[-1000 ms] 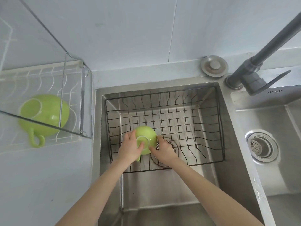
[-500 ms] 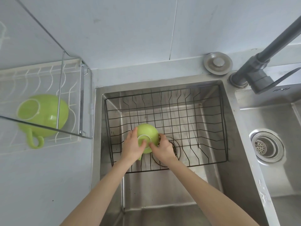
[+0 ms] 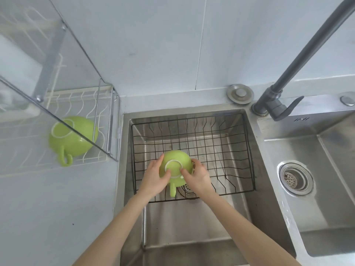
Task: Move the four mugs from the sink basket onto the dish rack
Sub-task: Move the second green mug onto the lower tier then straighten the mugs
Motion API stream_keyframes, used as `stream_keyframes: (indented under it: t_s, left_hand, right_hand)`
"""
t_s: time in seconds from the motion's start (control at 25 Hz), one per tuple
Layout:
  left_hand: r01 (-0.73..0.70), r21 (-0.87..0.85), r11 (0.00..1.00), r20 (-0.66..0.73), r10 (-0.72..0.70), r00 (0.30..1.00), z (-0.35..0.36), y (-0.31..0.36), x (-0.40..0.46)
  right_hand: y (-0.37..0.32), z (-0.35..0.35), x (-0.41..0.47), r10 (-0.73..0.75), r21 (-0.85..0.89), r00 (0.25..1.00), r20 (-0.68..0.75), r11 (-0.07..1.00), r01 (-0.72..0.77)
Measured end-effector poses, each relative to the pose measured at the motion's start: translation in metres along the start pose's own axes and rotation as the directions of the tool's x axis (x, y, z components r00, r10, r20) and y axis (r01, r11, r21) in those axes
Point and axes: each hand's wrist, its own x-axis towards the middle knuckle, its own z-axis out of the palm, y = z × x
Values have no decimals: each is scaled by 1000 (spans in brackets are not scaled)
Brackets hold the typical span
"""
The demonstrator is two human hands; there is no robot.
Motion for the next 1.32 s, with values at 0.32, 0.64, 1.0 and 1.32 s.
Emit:
stream_keyframes:
  t_s: [0.32,0.64,1.0,1.32]
  left_hand:
    - [-115,-249,962,2,119,993,-34,-7,-64]
    - [-278,-119,953,59,286,956,-71,-45,-113]
    - [-299,-21,954,-37,298,954,-133,-100,-138]
    - [-286,-9,958,-122,283,951,-205,-151,-139]
  right_hand:
    - [-19,-13,-64,-117,31,993,-16,993,117]
    - [-44,10,-119,-200,60,980,-8,978,200]
    - [-77,85,-154,-328,-9,945,8,945,328]
    - [-130,156,-161,-380,-13,924,48,924,381]
